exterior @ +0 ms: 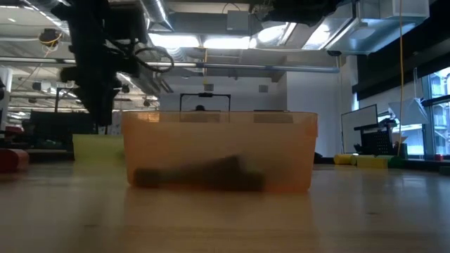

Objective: Sort blocks by size
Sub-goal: Put the red cylindrical block into the yellow bin

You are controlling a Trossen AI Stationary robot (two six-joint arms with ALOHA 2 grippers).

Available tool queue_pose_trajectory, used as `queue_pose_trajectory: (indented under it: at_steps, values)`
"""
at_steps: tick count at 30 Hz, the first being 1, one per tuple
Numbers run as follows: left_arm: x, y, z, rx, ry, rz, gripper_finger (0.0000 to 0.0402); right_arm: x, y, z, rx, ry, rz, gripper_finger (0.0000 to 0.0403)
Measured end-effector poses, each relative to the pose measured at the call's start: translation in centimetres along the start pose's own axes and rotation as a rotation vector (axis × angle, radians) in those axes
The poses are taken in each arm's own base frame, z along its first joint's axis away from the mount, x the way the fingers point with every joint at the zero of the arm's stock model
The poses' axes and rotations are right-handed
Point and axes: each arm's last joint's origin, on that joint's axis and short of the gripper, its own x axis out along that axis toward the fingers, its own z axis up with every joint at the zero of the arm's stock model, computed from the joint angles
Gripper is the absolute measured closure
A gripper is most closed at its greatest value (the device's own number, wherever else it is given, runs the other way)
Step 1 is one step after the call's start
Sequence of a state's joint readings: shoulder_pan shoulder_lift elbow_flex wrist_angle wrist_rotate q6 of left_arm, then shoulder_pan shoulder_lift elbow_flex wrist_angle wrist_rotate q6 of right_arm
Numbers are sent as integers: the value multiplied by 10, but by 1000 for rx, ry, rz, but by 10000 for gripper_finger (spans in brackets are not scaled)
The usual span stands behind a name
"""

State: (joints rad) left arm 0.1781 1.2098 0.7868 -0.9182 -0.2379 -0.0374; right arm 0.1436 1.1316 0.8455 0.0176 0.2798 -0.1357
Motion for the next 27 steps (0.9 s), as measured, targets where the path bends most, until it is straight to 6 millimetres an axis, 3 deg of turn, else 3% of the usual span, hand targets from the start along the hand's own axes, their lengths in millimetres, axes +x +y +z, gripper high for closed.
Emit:
queue_pose_trajectory:
  at_steps: [7, 27]
  values:
    - [-6, -23, -11, 268, 66, -32, 206, 0, 0, 0, 0, -1, 0, 162]
    - [-19, -81, -38, 636, 66, -179, 206, 3, 1, -1, 10, 6, 1, 162]
